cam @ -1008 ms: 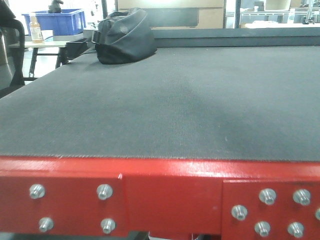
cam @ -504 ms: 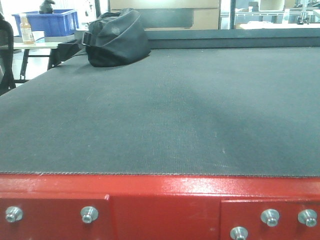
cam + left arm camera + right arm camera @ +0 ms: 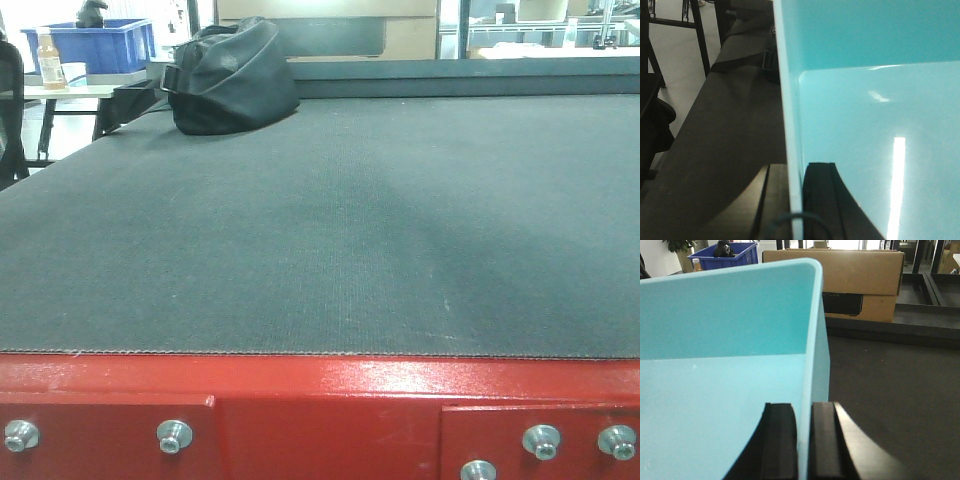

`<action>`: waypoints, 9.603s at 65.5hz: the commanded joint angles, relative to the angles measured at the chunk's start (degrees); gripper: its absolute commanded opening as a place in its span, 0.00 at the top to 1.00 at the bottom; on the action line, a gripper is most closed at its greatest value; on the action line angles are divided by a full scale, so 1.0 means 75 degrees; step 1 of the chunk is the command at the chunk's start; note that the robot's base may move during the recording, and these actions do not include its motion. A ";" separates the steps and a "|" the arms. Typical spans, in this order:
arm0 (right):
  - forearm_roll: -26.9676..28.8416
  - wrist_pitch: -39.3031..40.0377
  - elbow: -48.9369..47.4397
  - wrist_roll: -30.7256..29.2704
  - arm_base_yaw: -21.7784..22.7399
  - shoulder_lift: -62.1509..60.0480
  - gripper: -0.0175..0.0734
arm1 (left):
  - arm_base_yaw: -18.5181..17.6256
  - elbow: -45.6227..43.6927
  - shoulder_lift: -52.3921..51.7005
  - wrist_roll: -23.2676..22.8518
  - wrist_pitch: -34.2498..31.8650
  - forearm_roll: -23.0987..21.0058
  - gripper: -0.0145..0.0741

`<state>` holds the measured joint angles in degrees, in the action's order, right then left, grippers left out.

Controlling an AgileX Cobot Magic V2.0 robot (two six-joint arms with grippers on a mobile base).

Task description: Fetch blue bin and place on conveyor start

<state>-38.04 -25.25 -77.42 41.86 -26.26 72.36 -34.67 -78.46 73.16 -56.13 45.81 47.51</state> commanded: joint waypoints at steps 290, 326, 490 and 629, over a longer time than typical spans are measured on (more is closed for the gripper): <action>-0.0346 0.3202 0.4933 0.1210 0.0439 -0.4495 0.99 | 0.1405 0.5037 -0.4896 0.1469 -0.5394 -0.2858 0.96; -0.0346 0.3422 0.4933 0.1210 0.0439 -0.4513 0.99 | 0.1405 0.5037 -0.4943 0.1469 -0.5444 -0.2858 0.96; 0.5207 0.3287 1.0323 -0.5917 0.4122 -0.9648 0.99 | 0.1423 0.5037 -0.5001 0.1469 -0.5449 -0.2626 0.96; 0.5207 0.3287 1.0323 -0.5917 0.4122 -0.9648 0.99 | 0.4144 1.0461 -0.9755 0.7198 -0.5701 -0.6223 0.96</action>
<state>1.00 -1.37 -0.03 -2.44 4.41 0.34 -3.86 0.13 0.27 -1.95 4.19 0.84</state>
